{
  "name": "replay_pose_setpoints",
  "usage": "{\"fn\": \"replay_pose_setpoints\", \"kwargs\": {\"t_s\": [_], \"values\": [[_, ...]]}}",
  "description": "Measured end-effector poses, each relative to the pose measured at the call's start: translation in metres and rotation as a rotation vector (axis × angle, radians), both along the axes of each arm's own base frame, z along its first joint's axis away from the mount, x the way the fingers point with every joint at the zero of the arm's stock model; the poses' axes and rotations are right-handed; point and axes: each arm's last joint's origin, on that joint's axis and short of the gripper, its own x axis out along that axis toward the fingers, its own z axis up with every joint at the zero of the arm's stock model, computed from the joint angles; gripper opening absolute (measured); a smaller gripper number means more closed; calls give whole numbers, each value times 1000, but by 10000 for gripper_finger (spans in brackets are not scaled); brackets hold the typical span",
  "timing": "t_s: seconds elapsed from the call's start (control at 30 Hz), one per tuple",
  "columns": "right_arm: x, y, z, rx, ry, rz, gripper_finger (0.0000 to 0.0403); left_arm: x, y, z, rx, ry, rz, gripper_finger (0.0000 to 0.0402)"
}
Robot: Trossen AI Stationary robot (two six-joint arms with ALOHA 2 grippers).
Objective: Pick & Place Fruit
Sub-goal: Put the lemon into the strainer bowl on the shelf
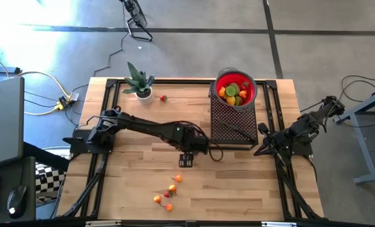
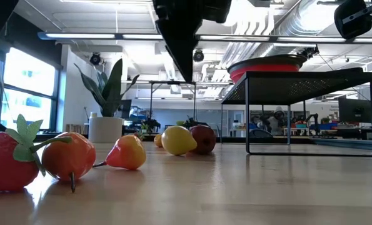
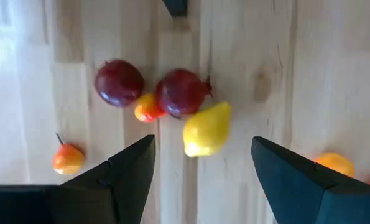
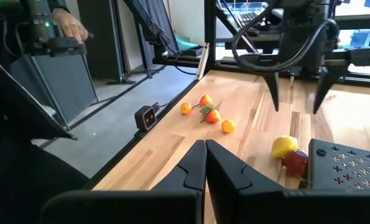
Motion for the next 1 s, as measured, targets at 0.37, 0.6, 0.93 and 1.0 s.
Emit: {"fn": "replay_pose_setpoints", "kwargs": {"t_s": [0.37,0.6,0.93,1.0], "values": [[0,0,0,-2,0,0,2,2,2,0,16,-3,-74,260],[0,0,0,5,0,-1,2,2,2,0,6,-2,-76,260],[1,-2,0,-34,-20,-73,3,2,2,0,4,-2,-76,260],[1,-2,0,-34,-20,-73,3,2,2,0,4,-7,-76,260]]}}
